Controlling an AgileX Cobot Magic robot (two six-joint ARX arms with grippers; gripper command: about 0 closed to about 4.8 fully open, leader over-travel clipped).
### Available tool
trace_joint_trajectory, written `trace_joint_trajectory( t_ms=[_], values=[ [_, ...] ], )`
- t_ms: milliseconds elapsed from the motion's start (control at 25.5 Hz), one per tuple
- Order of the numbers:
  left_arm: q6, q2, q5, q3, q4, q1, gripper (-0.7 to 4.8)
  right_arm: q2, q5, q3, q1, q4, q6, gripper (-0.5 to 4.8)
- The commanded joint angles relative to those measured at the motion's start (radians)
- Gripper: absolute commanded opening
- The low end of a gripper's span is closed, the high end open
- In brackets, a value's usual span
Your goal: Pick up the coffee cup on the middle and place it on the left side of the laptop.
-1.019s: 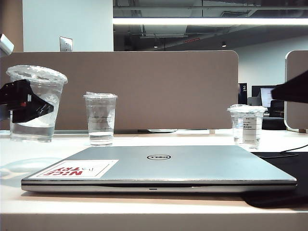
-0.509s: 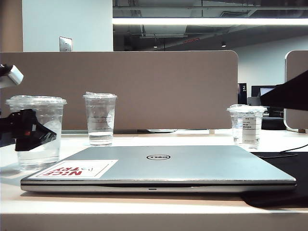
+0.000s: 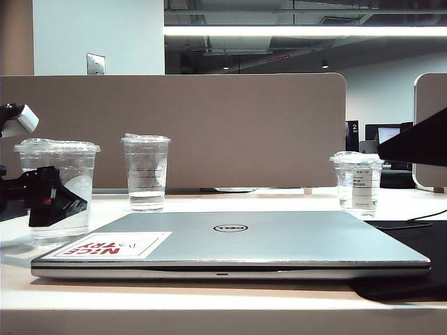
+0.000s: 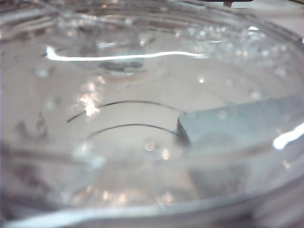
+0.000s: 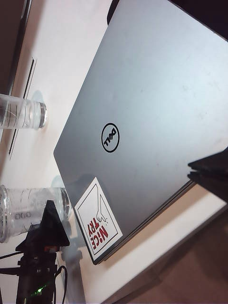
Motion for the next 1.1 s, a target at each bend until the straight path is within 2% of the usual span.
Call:
trace_joint_trajectory(
  t_ms=[39, 157, 549, 666, 784, 980, 1097],
  values=[
    [0.000, -0.015, 0.004, -0.001, 0.026, -0.001, 4.79, -0.001, 0.000, -0.004, 0.001, 0.016, 0.002, -0.05],
    [-0.024, -0.039, 0.003, -0.014, 0.026, -0.001, 4.79, -0.002, 0.000, -0.004, 0.001, 0.016, 0.002, -0.05],
    [-0.042, -0.233, -0.003, -0.201, 0.025, -0.001, 4.79, -0.005, 0.000, -0.004, -0.003, 0.016, 0.002, -0.05],
    [-0.061, -0.287, 0.034, -0.210, -0.011, -0.001, 4.79, -0.005, 0.000, -0.004, -0.026, 0.015, 0.002, -0.05],
    [-0.093, -0.334, 0.064, -0.210, -0.011, -0.001, 4.79, -0.020, -0.007, -0.004, -0.083, 0.007, 0.002, -0.05],
    [-0.133, -0.410, 0.080, -0.210, -0.035, -0.001, 4.79, -0.087, -0.007, -0.004, -0.262, 0.002, 0.002, -0.05],
    [-0.132, -0.446, 0.082, -0.209, -0.092, -0.001, 4.32, -0.136, -0.002, -0.004, -0.362, 0.002, 0.002, -0.05]
  ],
)
